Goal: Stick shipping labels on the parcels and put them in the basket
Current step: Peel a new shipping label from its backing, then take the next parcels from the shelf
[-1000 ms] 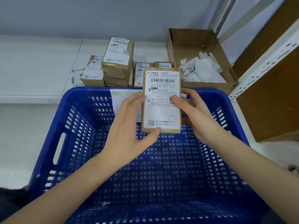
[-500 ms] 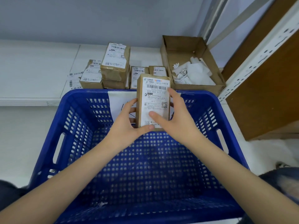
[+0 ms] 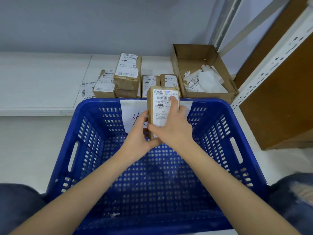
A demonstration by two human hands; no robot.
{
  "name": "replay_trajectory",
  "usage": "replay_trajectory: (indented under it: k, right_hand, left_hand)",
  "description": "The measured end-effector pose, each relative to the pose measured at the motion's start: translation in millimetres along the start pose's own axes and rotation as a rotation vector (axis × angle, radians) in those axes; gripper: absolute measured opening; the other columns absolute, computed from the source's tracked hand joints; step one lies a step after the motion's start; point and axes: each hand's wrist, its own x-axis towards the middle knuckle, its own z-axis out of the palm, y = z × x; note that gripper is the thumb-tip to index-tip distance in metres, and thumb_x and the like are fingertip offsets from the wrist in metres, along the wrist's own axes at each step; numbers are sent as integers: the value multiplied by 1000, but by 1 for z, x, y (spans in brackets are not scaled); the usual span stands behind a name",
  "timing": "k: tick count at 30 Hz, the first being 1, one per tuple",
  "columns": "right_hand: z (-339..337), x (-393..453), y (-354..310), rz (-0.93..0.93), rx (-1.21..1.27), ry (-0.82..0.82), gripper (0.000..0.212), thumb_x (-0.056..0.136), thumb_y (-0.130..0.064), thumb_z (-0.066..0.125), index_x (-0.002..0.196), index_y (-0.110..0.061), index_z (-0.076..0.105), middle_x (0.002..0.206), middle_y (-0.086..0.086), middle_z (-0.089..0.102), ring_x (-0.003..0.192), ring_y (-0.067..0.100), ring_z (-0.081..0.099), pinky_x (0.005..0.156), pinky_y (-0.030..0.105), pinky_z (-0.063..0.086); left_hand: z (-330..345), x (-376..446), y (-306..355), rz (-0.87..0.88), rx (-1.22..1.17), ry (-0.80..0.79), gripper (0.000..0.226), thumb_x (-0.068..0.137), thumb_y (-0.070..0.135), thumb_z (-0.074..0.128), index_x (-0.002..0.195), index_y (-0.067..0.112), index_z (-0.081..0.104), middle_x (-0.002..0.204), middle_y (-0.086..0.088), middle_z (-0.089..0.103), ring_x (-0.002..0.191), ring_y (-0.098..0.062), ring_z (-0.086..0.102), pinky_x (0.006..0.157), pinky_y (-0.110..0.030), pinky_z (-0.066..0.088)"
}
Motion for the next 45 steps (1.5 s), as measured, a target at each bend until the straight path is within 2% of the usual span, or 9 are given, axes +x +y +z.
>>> replay_trajectory:
  k: [3, 6, 11, 14, 16, 20, 26, 38, 45]
  right_hand:
    - [2, 10, 6, 0, -4, -17, 102, 74, -51, 71, 147, -25, 5, 137, 9, 29, 116, 29, 47, 77, 34, 38]
    - [3, 26, 9, 6, -34, -14, 100, 73, -51, 71, 146, -23, 8, 132, 10, 32, 112, 31, 49, 75, 33, 35]
    - [2, 65, 3, 19, -72, -15, 98, 73, -49, 73, 144, -20, 13, 127, 13, 34, 107, 33, 49, 74, 34, 38]
    - [0, 93, -8, 13, -77, -13, 91, 73, -50, 73, 139, -18, 18, 124, 13, 36, 106, 34, 50, 76, 36, 40]
    - [-1, 110, -15, 9, -100, -13, 90, 74, -53, 71, 138, -18, 19, 125, 14, 36, 106, 33, 50, 76, 36, 39]
    - [1, 142, -24, 8, -162, -24, 94, 75, -56, 69, 142, -18, 16, 128, 16, 36, 104, 31, 50, 71, 33, 40]
    - [5, 182, -28, 85, -104, -48, 91, 78, -56, 66, 142, -16, 16, 132, 15, 34, 109, 32, 50, 71, 33, 38]
    - [24, 222, -27, 119, -128, -97, 95, 77, -60, 65, 145, -16, 14, 143, 18, 28, 115, 34, 50, 72, 35, 40]
    - [39, 217, -24, 109, -96, -106, 91, 80, -59, 63, 144, -14, 16, 140, 15, 32, 121, 34, 46, 82, 37, 40]
  left_hand:
    - [-18, 10, 0, -59, 194, -96, 102, 75, 25, 82, 151, 33, 14, 152, 9, 30, 130, -1, 36, 107, -25, 33]
    - [-46, 30, 8, -84, 364, -67, 97, 78, 30, 78, 152, 25, 17, 153, 4, 28, 134, -8, 34, 104, -25, 29]
    - [-78, 79, 35, 79, 728, 309, 54, 92, 26, 60, 141, 14, 41, 137, -6, 46, 121, -21, 49, 90, -32, 41]
    - [-87, 116, 50, 72, 952, 447, 53, 91, 33, 59, 137, 10, 44, 132, -13, 45, 118, -28, 46, 89, -38, 42]
    - [-90, 138, 56, -55, 1037, 449, 60, 89, 43, 61, 134, 6, 43, 133, -17, 41, 120, -33, 42, 93, -43, 41]
    - [-93, 169, 54, -291, 1042, 415, 79, 82, 58, 62, 134, 6, 35, 135, -19, 37, 122, -36, 41, 95, -44, 39]
    - [-98, 194, 42, -424, 906, 365, 97, 74, 70, 63, 138, 6, 28, 134, -16, 38, 123, -34, 43, 93, -41, 40]
    - [-96, 216, 29, -339, 1012, 347, 96, 74, 71, 61, 137, 6, 27, 129, -12, 47, 120, -29, 48, 77, -36, 31]
    - [-97, 209, 20, -241, 1041, 414, 89, 74, 74, 58, 129, 8, 35, 117, -10, 52, 103, -31, 58, 71, -34, 32]
